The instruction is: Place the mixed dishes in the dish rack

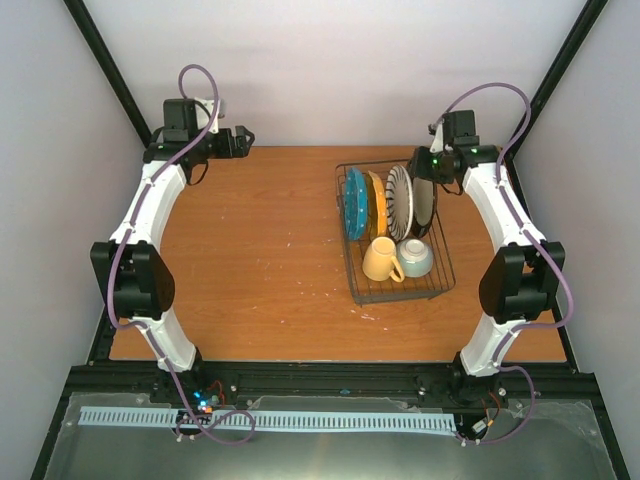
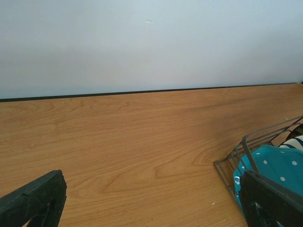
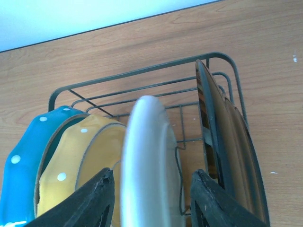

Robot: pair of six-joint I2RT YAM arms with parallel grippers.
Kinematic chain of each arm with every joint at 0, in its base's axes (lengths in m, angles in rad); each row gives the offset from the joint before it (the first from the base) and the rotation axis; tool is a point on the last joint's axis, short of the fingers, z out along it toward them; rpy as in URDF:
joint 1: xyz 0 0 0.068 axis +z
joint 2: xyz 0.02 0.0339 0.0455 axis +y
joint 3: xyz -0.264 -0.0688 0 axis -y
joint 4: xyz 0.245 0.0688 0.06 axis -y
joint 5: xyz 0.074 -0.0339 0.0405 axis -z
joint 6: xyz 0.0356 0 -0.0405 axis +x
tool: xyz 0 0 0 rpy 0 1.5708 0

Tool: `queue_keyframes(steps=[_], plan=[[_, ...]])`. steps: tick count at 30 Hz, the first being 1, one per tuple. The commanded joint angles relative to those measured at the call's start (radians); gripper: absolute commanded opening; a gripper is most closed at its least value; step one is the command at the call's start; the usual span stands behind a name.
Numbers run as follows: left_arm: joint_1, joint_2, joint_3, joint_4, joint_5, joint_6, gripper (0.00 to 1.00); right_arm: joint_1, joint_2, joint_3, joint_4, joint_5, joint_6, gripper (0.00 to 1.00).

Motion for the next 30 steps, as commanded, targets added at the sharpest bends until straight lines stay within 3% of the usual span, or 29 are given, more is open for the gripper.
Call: queue_keyframes(steps=[1,30], plan=[[0.003,0.012,0.046,0.006,0.016,-0.015,1.00,-0.008,-0.026,-0.028,0.061,-0.065,-0.008,0.46],[0.003,0.021,0.055,0.016,0.022,-0.026,1.00,-0.008,-0.039,-0.037,0.209,-0.261,-0.025,0.59]])
